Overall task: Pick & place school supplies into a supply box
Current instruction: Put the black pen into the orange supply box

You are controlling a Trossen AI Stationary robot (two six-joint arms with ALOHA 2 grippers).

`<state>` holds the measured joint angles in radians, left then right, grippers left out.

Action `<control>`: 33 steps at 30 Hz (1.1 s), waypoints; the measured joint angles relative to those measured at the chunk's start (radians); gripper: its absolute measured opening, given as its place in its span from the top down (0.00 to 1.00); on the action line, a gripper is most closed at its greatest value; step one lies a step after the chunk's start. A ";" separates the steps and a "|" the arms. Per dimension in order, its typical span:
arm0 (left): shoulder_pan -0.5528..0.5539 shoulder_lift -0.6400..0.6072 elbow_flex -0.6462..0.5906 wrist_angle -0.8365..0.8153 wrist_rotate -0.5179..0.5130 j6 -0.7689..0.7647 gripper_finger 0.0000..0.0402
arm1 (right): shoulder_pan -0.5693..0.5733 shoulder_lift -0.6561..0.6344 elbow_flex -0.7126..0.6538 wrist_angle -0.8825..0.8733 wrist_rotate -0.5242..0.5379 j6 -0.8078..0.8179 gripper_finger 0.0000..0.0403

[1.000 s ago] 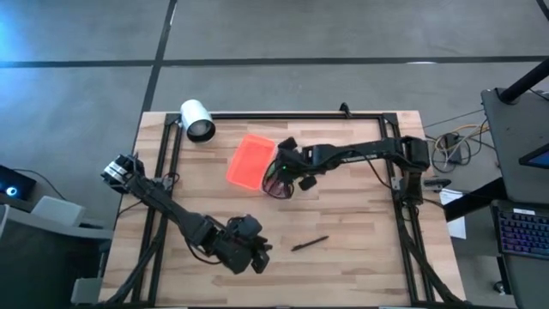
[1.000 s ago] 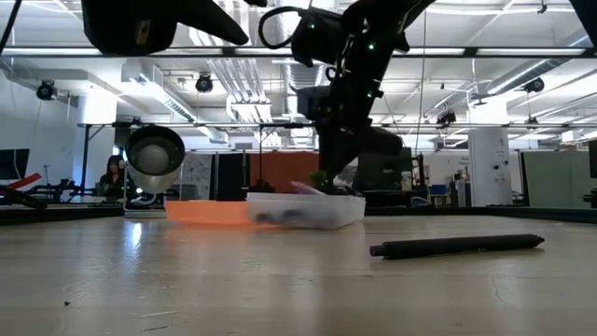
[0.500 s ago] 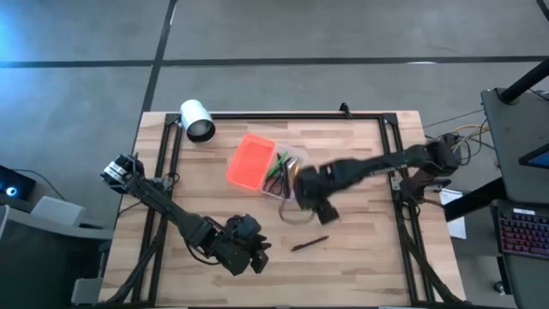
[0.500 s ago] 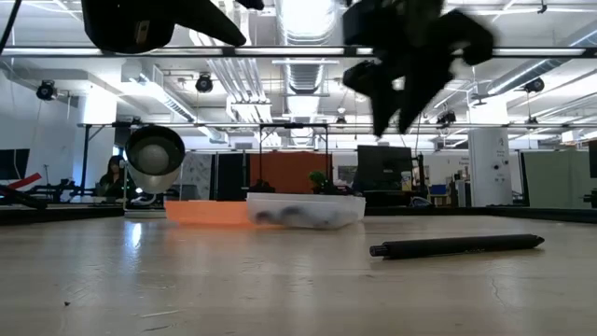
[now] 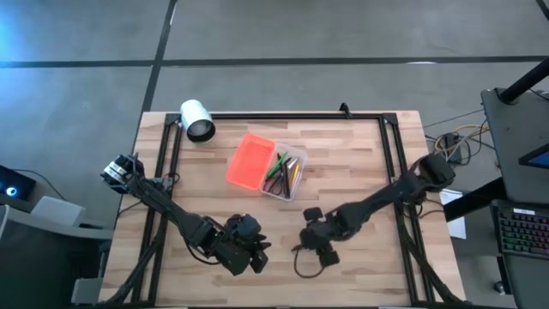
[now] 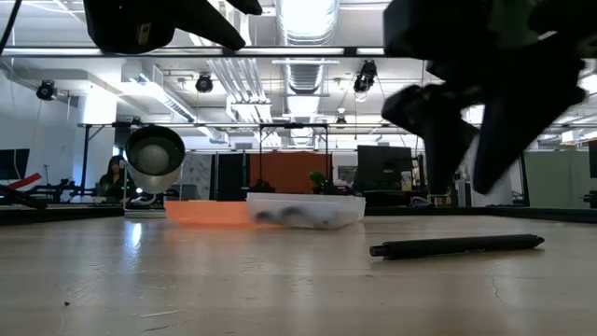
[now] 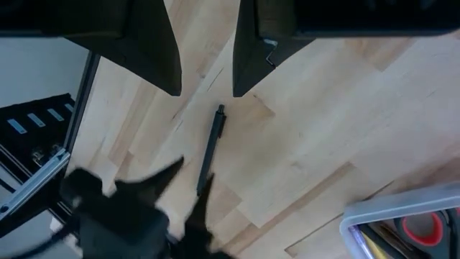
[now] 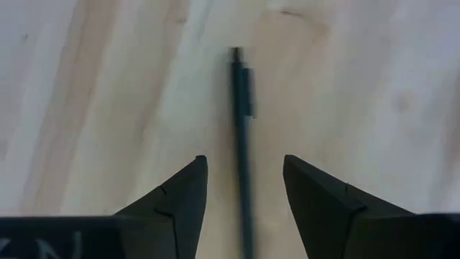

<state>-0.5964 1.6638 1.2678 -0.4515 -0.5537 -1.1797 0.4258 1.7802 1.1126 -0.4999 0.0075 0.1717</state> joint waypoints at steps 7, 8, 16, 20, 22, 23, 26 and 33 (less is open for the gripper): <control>0.000 0.000 -0.012 0.003 0.001 -0.001 0.73 | 0.004 0.097 -0.034 0.106 0.048 0.071 0.60; 0.000 0.000 -0.013 0.002 0.002 -0.001 0.73 | 0.004 0.110 -0.031 0.109 0.069 0.072 0.61; 0.001 0.000 -0.013 0.003 0.002 -0.005 0.73 | 0.006 0.181 -0.021 0.096 0.153 0.051 0.81; 0.000 0.000 -0.013 0.003 0.002 -0.007 0.73 | -0.006 0.171 -0.022 0.077 0.152 0.037 0.94; 0.000 0.000 -0.013 0.002 0.002 -0.007 0.73 | -0.018 0.141 -0.023 0.045 0.151 0.034 0.95; 0.000 0.000 -0.013 0.002 0.002 -0.007 0.73 | -0.027 0.118 -0.023 0.031 0.149 0.034 0.95; 0.000 0.000 -0.013 0.001 -0.001 -0.003 0.73 | -0.063 0.032 -0.020 -0.048 0.224 0.035 0.95; 0.002 0.000 -0.014 0.003 -0.041 0.000 0.73 | -0.331 -0.190 -0.004 -0.016 0.324 0.256 0.95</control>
<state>-0.5940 1.6638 1.2543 -0.4482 -0.5947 -1.1793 0.0947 1.5900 1.1081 -0.5161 0.3318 0.4280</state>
